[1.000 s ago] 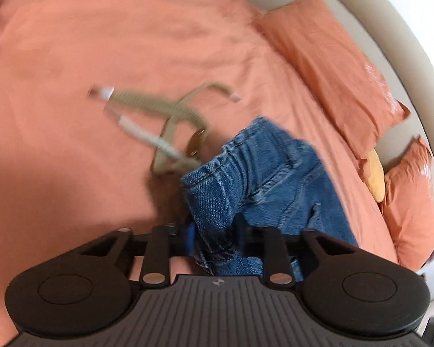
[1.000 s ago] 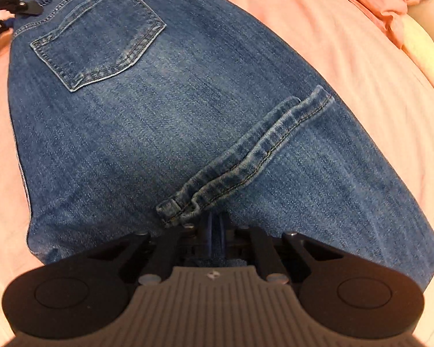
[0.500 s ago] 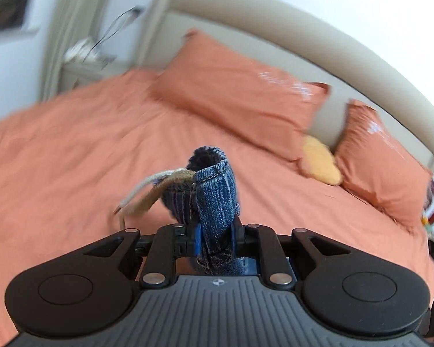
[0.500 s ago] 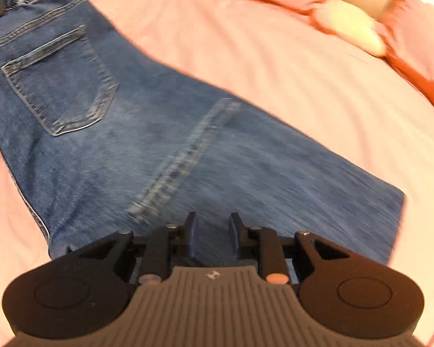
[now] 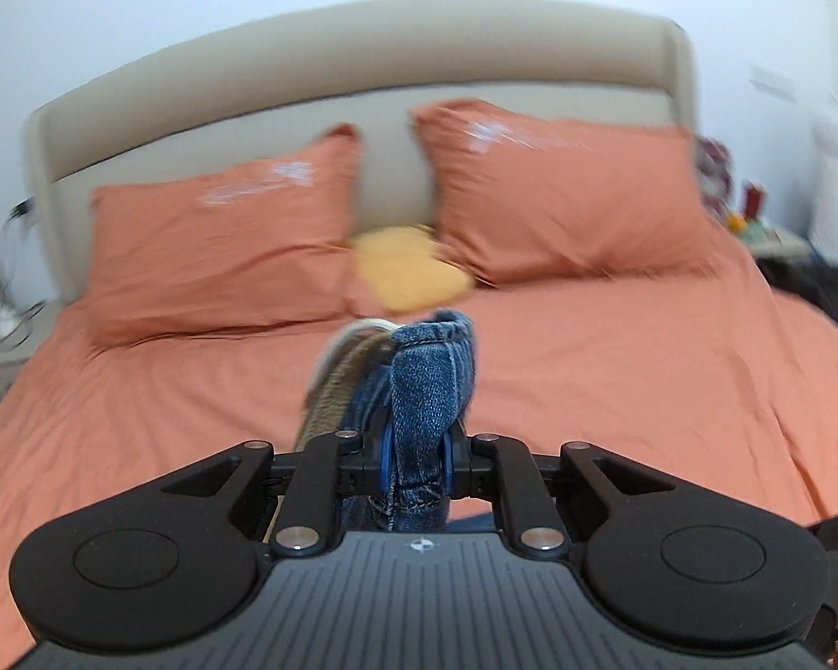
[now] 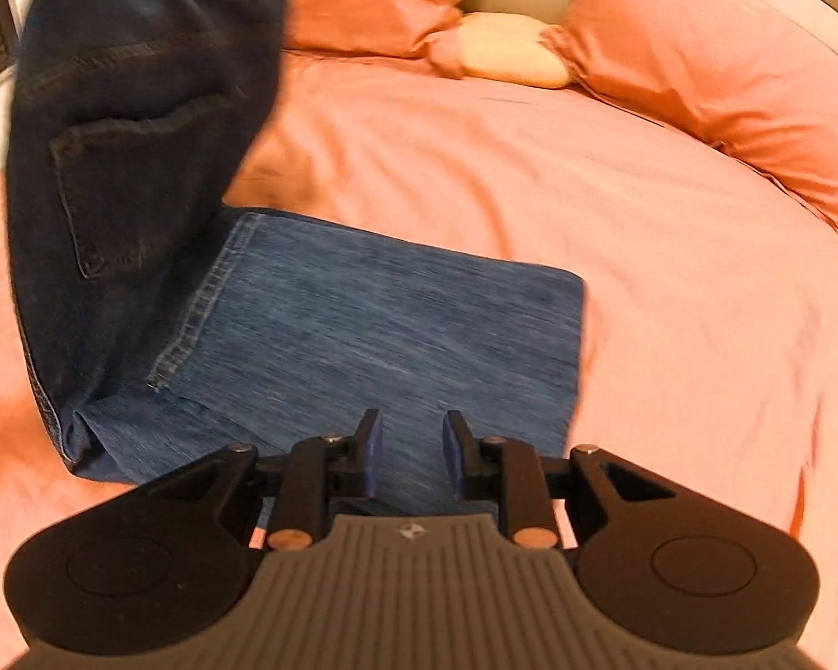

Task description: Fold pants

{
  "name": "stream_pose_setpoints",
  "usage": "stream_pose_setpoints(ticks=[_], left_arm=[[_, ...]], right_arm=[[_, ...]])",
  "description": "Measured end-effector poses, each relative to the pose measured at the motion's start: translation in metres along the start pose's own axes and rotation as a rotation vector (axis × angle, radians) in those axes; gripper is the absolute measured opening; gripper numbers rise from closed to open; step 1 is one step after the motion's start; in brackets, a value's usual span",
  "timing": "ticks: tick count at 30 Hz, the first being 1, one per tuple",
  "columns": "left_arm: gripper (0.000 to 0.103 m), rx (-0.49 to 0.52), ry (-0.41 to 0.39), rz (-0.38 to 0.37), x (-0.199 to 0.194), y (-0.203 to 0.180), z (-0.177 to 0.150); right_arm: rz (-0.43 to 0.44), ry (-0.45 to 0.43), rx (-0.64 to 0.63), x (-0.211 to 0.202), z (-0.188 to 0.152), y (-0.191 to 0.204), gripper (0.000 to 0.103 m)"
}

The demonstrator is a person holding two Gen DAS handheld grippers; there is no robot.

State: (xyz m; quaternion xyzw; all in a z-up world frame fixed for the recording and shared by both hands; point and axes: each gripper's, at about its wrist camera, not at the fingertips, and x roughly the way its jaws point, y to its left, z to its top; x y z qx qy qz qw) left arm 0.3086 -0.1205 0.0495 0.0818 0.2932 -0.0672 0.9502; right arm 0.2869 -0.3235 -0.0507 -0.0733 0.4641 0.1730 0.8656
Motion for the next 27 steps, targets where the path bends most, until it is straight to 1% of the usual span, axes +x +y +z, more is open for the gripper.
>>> stream_pose_setpoints(ticks=[3,5,7,9,11,14,16,17,18,20,21,22,23,24,26,27], left_arm=[[0.017,0.068,0.056,-0.066,0.027,-0.049,-0.015],[0.017,0.130,0.104,-0.110,0.041,-0.083,-0.033],[0.017,0.174,0.154,-0.156,0.054,-0.107,-0.053],[0.017,0.187,0.222,-0.209,0.065,-0.121,-0.075],[0.017,0.178,0.306,-0.265,0.077,-0.126,-0.092],[0.021,0.141,0.405,-0.343,0.096,-0.122,-0.111],[0.030,0.090,0.444,-0.407,0.104,-0.114,-0.113],[0.040,0.060,0.462,-0.446,0.106,-0.109,-0.113],[0.046,0.027,0.476,-0.481,0.107,-0.102,-0.112],[0.055,-0.018,0.488,-0.542,0.106,-0.090,-0.108],[0.058,-0.030,0.493,-0.569,0.103,-0.085,-0.104],[0.058,-0.037,0.496,-0.594,0.099,-0.078,-0.102],[0.059,-0.033,0.493,-0.605,0.093,-0.072,-0.102],[0.059,-0.017,0.481,-0.596,0.086,-0.063,-0.100],[0.060,0.040,0.445,-0.550,0.069,-0.050,-0.099],[0.061,0.067,0.431,-0.525,0.065,-0.041,-0.099]], right_arm=[[-0.011,0.010,0.025,-0.002,-0.014,-0.018,0.020],[-0.009,0.028,0.043,0.001,-0.025,-0.029,0.020],[-0.013,0.048,0.057,0.005,-0.034,-0.040,0.020],[-0.015,0.065,0.067,0.009,-0.043,-0.049,0.020],[-0.011,0.082,0.075,0.013,-0.050,-0.055,0.020],[-0.006,0.098,0.090,0.018,-0.059,-0.061,0.020],[-0.001,0.107,0.094,0.019,-0.062,-0.063,0.020],[-0.002,0.111,0.091,0.020,-0.063,-0.062,0.020],[-0.003,0.112,0.087,0.019,-0.064,-0.063,0.021],[-0.005,0.112,0.081,0.014,-0.062,-0.063,0.021],[-0.005,0.108,0.080,0.013,-0.061,-0.062,0.021],[0.000,0.102,0.083,0.010,-0.058,-0.060,0.022],[0.007,0.095,0.088,0.006,-0.054,-0.058,0.025],[0.014,0.087,0.094,0.004,-0.052,-0.056,0.027],[0.028,0.065,0.106,-0.005,-0.043,-0.050,0.034],[0.035,0.053,0.111,-0.009,-0.038,-0.047,0.036]])
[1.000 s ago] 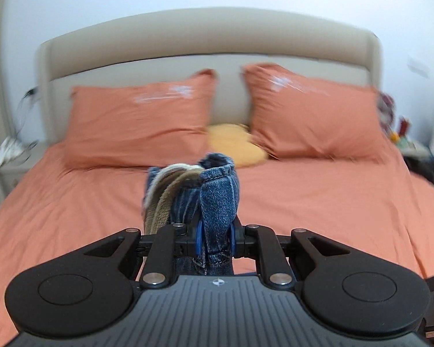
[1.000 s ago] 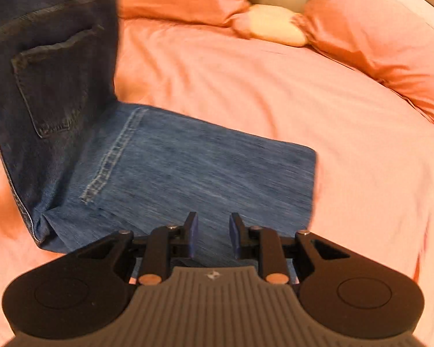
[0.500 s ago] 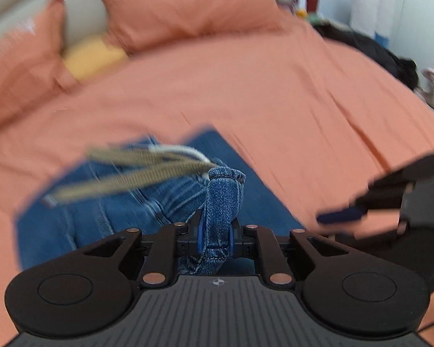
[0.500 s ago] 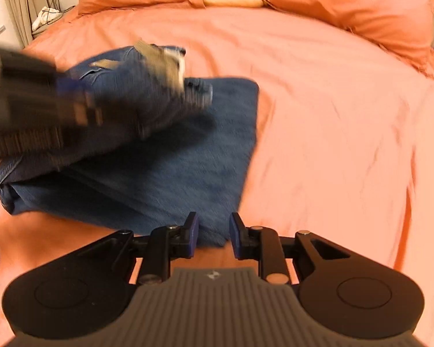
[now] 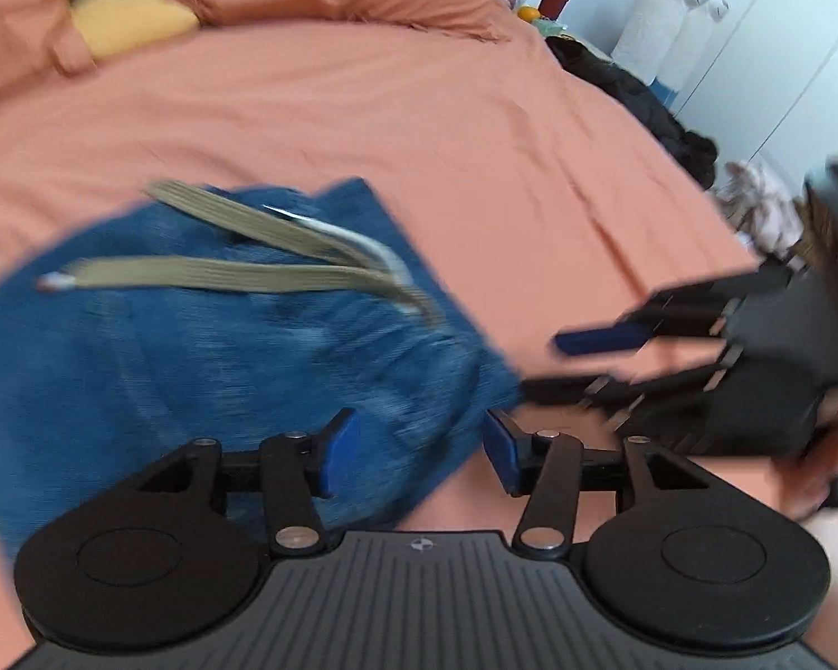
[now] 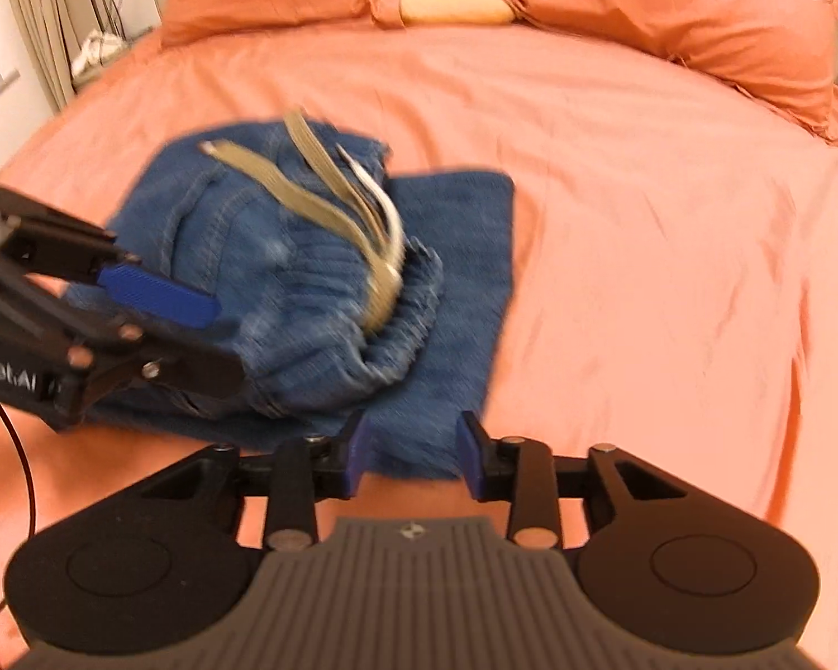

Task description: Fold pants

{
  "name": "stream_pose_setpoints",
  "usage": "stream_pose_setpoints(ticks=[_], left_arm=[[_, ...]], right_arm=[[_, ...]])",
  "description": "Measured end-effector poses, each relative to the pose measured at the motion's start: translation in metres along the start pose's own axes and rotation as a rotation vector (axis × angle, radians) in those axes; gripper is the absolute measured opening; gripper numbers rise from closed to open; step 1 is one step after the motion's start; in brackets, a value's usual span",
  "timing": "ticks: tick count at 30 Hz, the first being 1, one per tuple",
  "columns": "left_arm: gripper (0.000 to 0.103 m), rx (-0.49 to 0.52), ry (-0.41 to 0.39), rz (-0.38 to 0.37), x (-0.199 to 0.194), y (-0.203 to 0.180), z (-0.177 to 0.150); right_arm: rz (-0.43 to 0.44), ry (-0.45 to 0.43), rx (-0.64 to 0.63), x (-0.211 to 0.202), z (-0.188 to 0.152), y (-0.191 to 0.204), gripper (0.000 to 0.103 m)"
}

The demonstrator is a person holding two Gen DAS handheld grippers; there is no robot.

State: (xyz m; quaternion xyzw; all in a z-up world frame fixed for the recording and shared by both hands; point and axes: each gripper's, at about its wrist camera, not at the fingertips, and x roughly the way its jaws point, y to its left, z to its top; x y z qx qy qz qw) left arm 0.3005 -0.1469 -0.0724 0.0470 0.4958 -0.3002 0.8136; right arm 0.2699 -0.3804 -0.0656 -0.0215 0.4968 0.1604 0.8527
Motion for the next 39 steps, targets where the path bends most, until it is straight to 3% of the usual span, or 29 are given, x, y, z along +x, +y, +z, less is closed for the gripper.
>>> stream_pose_setpoints(ticks=[6,11,15,16,17,18,19,22,23,25,27,29,34,37,39], left_arm=[[0.064,0.061,0.018,0.150,-0.035,0.042,-0.037],[0.067,0.035,0.053,0.191,-0.051,0.067,-0.081],[0.069,0.008,0.077,0.177,-0.057,0.078,-0.116],[0.070,0.006,0.080,0.180,-0.056,0.079,-0.122],[0.072,0.006,0.080,0.184,-0.055,0.079,-0.127],[0.073,0.008,0.077,0.191,-0.053,0.079,-0.132],[0.073,0.012,0.075,0.203,-0.051,0.079,-0.136],[0.062,0.012,0.067,0.242,-0.044,0.081,-0.140],[0.050,0.012,0.059,0.258,-0.043,0.081,-0.141],[0.041,-0.001,0.063,0.270,-0.042,0.083,-0.141],[0.023,0.011,0.060,0.310,-0.043,0.082,-0.141],[0.016,0.025,0.050,0.342,-0.047,0.080,-0.142],[0.008,0.063,0.071,0.376,-0.052,0.079,-0.145],[0.008,0.074,0.076,0.386,-0.053,0.076,-0.145],[0.009,0.068,0.088,0.388,-0.052,0.077,-0.143]], right_arm=[[0.035,-0.047,0.056,-0.005,0.030,0.015,0.041],[0.047,-0.011,0.140,0.027,0.048,0.017,0.034],[0.011,0.049,0.172,0.056,0.051,0.011,0.035],[0.014,0.056,0.201,0.060,0.051,0.009,0.033],[0.028,0.060,0.232,0.062,0.051,0.006,0.020],[0.044,0.062,0.248,0.061,0.053,0.006,0.019],[0.023,0.055,0.232,0.057,0.056,0.010,0.011],[-0.007,0.013,0.103,0.029,0.068,0.031,0.004],[0.001,0.001,0.077,0.017,0.072,0.037,0.000],[0.016,-0.029,0.033,-0.007,0.077,0.047,0.000],[0.009,-0.055,-0.010,-0.028,0.076,0.053,0.000],[-0.017,-0.053,-0.017,-0.038,0.068,0.050,0.000],[-0.016,0.023,0.081,-0.021,0.025,0.024,0.000],[0.052,0.025,0.180,-0.008,0.012,0.011,0.000],[0.066,-0.002,0.219,-0.010,0.017,0.008,0.008]])
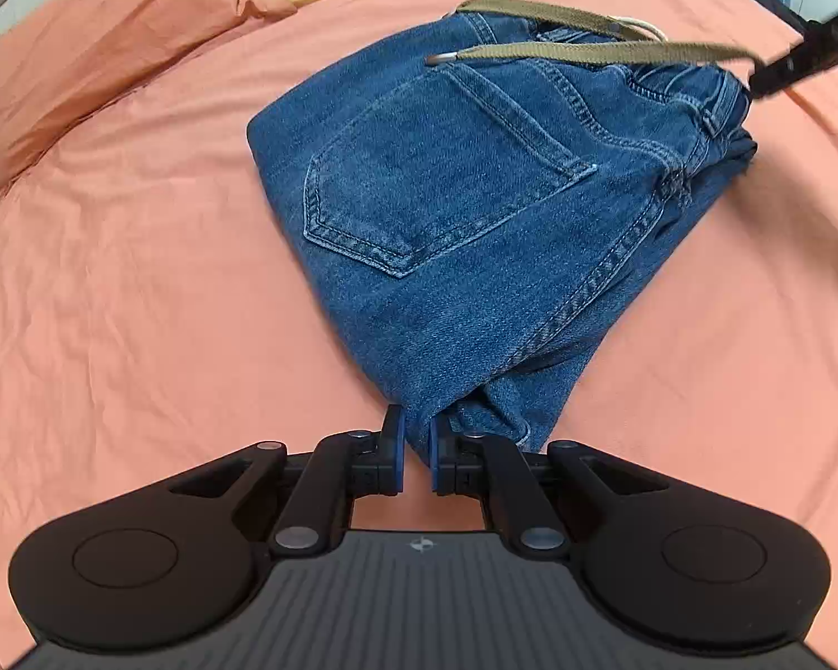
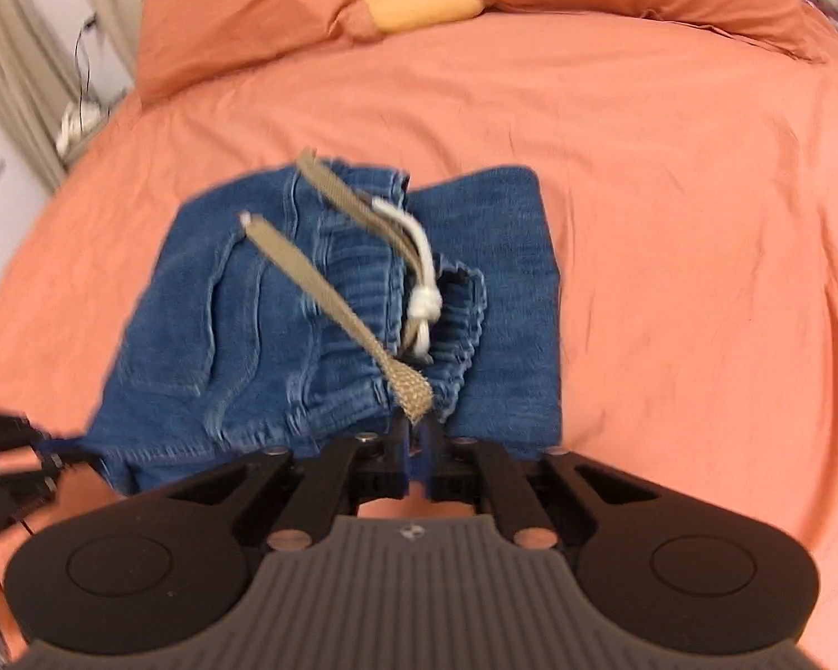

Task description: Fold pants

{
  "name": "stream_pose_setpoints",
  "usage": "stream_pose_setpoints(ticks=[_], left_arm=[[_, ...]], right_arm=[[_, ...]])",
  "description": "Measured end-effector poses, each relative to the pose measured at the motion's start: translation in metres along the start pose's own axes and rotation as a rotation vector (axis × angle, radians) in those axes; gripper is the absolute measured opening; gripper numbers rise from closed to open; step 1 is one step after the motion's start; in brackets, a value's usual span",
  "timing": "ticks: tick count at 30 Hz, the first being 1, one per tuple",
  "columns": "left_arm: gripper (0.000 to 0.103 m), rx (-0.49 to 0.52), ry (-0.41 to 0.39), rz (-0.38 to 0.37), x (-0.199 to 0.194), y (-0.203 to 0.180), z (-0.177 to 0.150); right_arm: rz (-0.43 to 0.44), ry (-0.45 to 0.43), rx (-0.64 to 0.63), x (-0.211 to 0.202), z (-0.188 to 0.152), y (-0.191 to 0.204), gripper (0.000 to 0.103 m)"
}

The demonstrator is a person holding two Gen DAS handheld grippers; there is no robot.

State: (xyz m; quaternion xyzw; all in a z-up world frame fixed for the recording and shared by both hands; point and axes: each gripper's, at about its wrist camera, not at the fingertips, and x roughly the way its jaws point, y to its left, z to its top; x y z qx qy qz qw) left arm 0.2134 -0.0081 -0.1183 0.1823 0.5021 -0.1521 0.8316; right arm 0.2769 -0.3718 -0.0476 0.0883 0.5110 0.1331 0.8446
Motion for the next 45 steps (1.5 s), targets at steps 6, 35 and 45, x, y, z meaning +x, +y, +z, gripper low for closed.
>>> stream_pose_setpoints(ticks=[6,35,45], left_arm=[[0.010,-0.023,0.020,-0.026,0.004,0.005,0.001],[0.006,0.110,0.036,0.009,0.008,-0.011,-0.014],[0.009,0.056,0.054,-0.021,-0.023,0.019,-0.014]], right_arm=[[-0.016,-0.091,-0.049,-0.022,0.023,0.012,0.037],[-0.079,0.072,-0.230,0.006,-0.010,0.034,0.000],[-0.076,0.111,-0.051,0.054,-0.024,-0.001,0.011]])
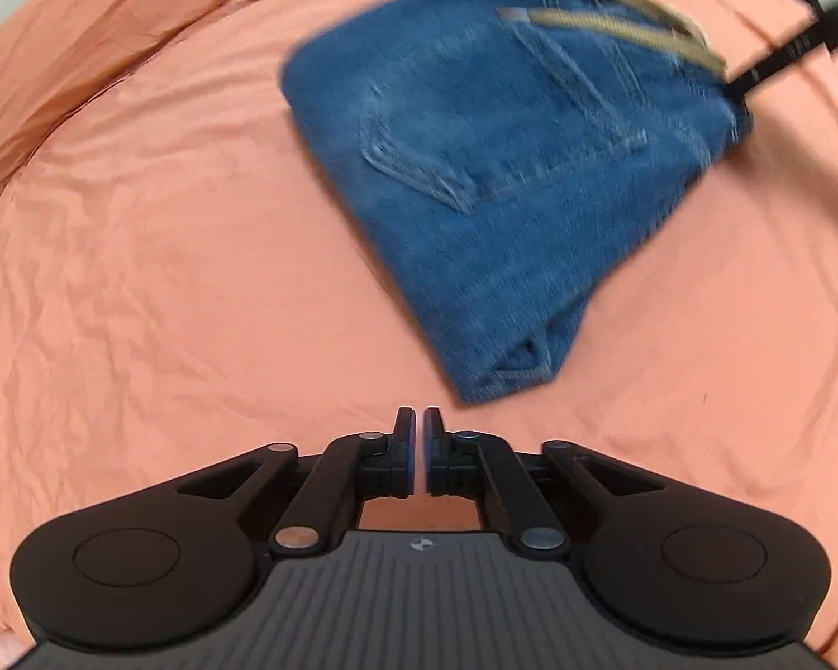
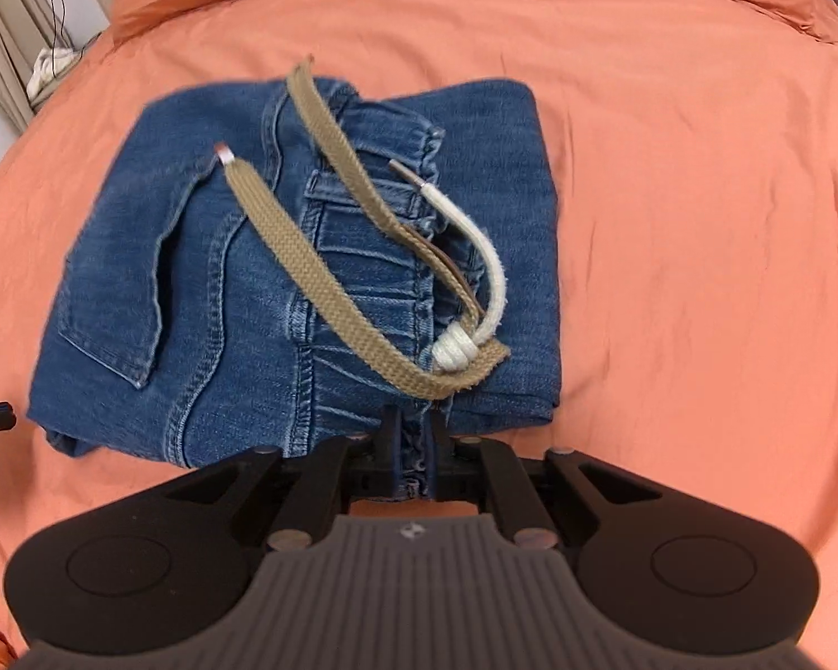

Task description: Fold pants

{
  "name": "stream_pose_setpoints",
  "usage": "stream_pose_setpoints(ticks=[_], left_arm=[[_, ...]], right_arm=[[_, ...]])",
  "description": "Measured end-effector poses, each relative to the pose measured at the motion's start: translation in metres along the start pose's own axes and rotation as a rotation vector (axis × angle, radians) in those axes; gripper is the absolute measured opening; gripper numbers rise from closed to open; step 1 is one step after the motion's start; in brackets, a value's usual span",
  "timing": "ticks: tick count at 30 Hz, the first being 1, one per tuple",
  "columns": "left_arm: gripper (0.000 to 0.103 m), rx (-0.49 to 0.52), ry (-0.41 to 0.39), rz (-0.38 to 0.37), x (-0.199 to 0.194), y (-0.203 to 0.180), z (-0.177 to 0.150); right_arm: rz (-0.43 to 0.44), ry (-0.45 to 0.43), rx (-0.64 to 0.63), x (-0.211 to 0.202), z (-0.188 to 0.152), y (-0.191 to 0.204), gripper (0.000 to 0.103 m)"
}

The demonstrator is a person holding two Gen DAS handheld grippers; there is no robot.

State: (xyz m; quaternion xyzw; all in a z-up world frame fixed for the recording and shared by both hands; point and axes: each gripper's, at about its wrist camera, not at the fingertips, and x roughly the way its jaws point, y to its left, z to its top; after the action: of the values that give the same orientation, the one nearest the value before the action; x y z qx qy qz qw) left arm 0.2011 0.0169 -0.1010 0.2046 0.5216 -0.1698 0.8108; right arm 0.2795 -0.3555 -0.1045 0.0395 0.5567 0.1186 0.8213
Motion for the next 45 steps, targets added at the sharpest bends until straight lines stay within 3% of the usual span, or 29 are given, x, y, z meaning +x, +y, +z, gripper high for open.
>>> stream_pose_setpoints(ticks=[1,4,5,8,12,21,22,24,25,28,32,38,41,45], left_arm=[[0.010,-0.022,-0.012,-0.003,-0.004,0.006,0.004],[0.010,-0.073,-0.049,0.000,-0.011,0.013,0.020],[0.015,-0.093,-0.062,-0.001,-0.012,0.017,0.027],[0.024,-0.167,-0.094,-0.014,-0.008,0.025,0.053],[0.029,-0.222,-0.108,-0.022,0.003,0.032,0.077],[0.031,-0.242,-0.105,-0.025,0.026,0.037,0.096],[0.031,-0.247,-0.104,-0.025,0.028,0.038,0.096],[0.031,-0.260,-0.102,-0.023,0.031,0.040,0.097],[0.031,-0.266,-0.102,-0.021,0.031,0.041,0.098],[0.031,-0.279,-0.104,-0.018,0.031,0.043,0.099],[0.031,-0.286,-0.129,0.007,0.024,0.044,0.097],[0.031,-0.346,-0.156,0.023,0.015,0.051,0.099],[0.031,-0.372,-0.181,0.009,0.010,0.053,0.101],[0.031,-0.371,-0.192,-0.014,0.012,0.050,0.106]], right_arm=[[-0.002,-0.007,0.003,-0.004,0.002,-0.001,0.015],[0.027,-0.048,0.065,-0.019,0.009,-0.007,0.045],[0.050,-0.071,0.098,-0.024,0.012,-0.010,0.049],[0.114,-0.119,0.191,-0.030,0.027,-0.019,0.054],[0.170,-0.140,0.278,-0.022,0.040,-0.026,0.054],[0.273,-0.070,0.456,0.045,0.056,-0.053,0.056],[0.283,-0.064,0.466,0.050,0.055,-0.053,0.052],[0.291,-0.067,0.447,0.057,0.055,-0.050,0.034],[0.302,-0.073,0.430,0.057,0.055,-0.046,0.018],[0.243,-0.100,0.311,0.046,0.060,-0.026,0.011],[0.168,-0.148,0.134,0.015,0.074,0.008,0.008],[0.152,-0.244,-0.031,-0.050,0.113,0.053,0.007],[0.147,-0.285,-0.033,-0.072,0.132,0.056,0.007],[0.108,-0.223,0.061,-0.060,0.141,0.026,0.007]])
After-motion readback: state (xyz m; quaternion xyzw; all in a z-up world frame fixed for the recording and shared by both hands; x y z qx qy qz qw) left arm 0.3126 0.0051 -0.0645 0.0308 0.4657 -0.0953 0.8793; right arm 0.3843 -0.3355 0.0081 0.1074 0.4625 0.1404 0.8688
